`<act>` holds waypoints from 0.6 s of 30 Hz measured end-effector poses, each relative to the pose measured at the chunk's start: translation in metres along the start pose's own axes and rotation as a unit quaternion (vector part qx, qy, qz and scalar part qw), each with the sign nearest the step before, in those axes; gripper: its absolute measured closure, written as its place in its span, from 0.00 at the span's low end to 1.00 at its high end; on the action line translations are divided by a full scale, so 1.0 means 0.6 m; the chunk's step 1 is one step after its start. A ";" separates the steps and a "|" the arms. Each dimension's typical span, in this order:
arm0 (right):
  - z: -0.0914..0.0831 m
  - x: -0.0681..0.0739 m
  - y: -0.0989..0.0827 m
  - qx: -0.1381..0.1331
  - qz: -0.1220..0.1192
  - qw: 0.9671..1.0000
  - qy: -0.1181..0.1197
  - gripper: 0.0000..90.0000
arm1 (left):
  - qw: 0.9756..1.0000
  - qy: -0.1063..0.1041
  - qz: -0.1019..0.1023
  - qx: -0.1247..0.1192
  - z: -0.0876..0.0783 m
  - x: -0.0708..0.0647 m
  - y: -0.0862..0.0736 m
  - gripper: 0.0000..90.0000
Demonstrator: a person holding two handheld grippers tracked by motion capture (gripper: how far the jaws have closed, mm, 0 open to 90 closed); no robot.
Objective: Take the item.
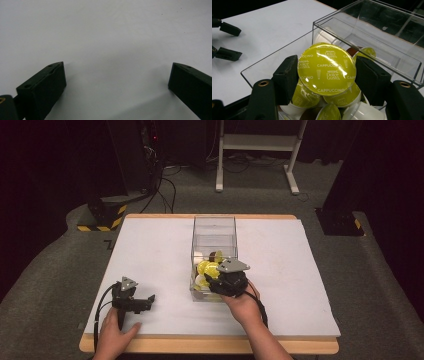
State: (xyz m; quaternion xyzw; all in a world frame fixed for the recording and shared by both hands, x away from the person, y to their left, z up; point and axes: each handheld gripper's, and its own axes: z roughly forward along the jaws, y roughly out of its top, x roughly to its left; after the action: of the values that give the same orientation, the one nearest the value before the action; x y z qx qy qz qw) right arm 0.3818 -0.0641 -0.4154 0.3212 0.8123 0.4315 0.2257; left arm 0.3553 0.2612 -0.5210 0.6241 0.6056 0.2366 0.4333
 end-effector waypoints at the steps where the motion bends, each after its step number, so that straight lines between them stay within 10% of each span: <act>1: 0.000 0.000 0.000 0.000 0.000 1.000 0.000 0.41 | 1.000 0.000 0.000 0.000 0.000 0.000 0.000 0.02; 18: -0.021 -0.003 0.001 -0.014 0.004 1.000 -0.007 0.41 | 1.000 -0.001 -0.001 0.001 0.000 0.000 0.000 0.02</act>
State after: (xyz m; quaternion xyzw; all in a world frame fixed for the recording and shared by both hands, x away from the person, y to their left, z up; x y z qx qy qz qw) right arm 0.3752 -0.0724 -0.4079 0.3246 0.8029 0.4417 0.2343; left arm 0.3554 0.2613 -0.5209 0.6241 0.6060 0.2352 0.4336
